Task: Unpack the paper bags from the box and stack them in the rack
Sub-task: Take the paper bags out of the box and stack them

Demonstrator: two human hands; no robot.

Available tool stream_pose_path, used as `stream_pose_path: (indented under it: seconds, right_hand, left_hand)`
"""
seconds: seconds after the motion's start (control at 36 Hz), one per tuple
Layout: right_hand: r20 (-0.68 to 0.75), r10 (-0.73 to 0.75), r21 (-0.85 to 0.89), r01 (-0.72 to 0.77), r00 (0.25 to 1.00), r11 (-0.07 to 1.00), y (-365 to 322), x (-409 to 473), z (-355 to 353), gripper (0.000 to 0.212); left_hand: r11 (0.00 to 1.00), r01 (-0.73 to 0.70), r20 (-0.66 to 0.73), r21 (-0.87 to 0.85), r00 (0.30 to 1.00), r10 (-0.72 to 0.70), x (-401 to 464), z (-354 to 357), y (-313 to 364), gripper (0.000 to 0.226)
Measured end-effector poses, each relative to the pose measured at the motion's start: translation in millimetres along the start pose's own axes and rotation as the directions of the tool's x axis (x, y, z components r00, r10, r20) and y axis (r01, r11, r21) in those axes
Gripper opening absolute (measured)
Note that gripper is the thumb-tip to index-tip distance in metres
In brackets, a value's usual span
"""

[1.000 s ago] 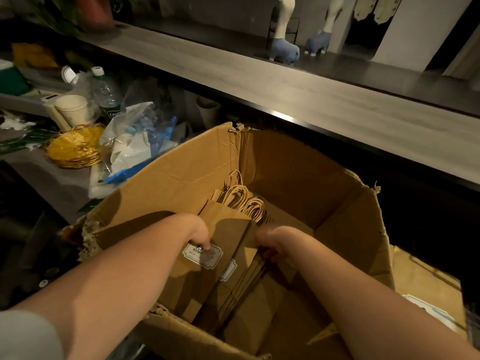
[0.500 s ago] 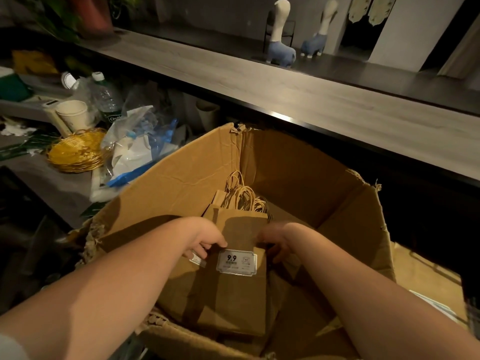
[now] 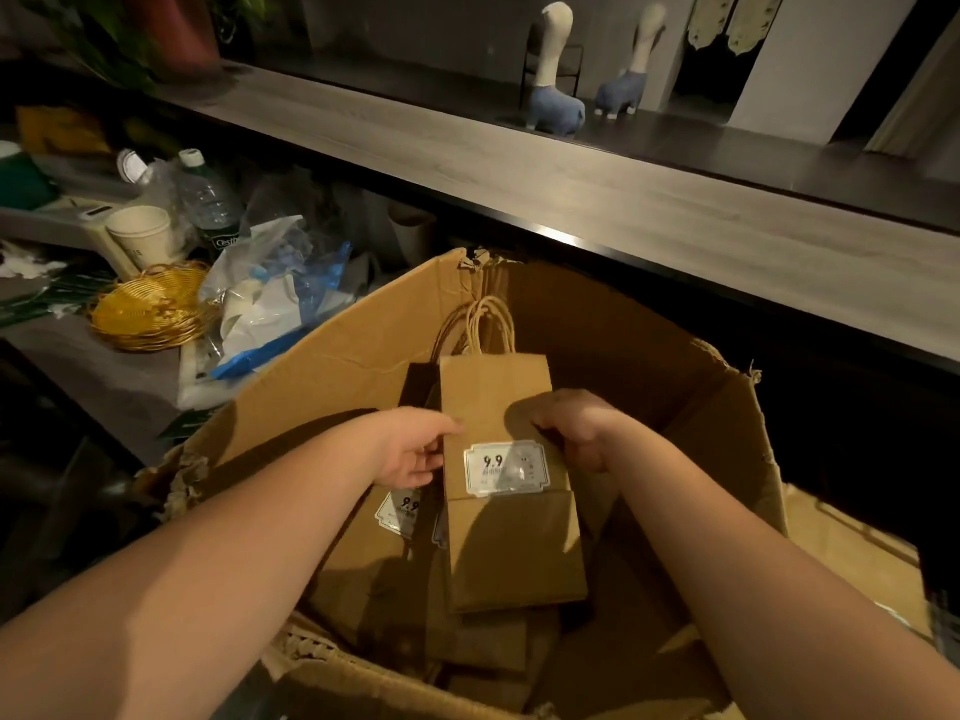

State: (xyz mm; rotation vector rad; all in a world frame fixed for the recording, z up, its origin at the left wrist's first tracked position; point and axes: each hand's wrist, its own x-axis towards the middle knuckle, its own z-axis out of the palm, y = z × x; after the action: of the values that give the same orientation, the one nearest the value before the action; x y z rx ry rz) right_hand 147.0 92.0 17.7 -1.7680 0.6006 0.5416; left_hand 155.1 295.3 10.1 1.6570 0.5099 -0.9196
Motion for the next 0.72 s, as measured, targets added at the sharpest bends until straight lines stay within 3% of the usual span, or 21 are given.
stream_pose_path:
  seconds: [0.11,0.28,0.31,0.39,0.47,0.64,0.72]
  right_hand:
    - [0.033,-0.049,0.18,0.042,0.998,0.983,-2,8,-9,0.026]
    - [0.136,-0.065,0.316,0.019,0.989,0.948,-3,1,-16,0.015]
    - [0.163,-0.087,0.35,0.025,0.983,0.936,-3,0,-17,0.015]
    - [0.23,-0.137,0.449,0.02,0.963,0.893,-3,-2,-16,0.026]
    - [0.266,-0.172,0.503,0.015,0.949,0.864,-2,-4,-16,0.029]
    - [0.285,-0.268,0.561,0.066,0.92,0.825,-3,-8,-16,0.022]
    - [0.324,-0.331,0.589,0.085,0.886,0.804,-2,-10,-12,0.029]
  left_hand:
    - [0.979,-0.14,0.032,-0.147,0.989,0.146,-9,0,10,0.04]
    - [0.974,-0.209,-0.008,-0.09,0.978,0.209,-6,-7,10,0.082]
    - [0.975,-0.202,0.031,-0.091,0.978,0.206,-7,-6,9,0.079]
    - [0.971,-0.208,0.208,-0.118,0.951,0.229,-19,-3,10,0.042]
    - [0.953,-0.258,0.288,-0.158,0.911,0.294,-26,3,11,0.035]
    - [0.911,-0.386,0.128,-0.144,0.906,0.404,-27,10,12,0.037]
    - [0.905,-0.392,0.02,-0.167,0.916,0.401,-29,7,14,0.035]
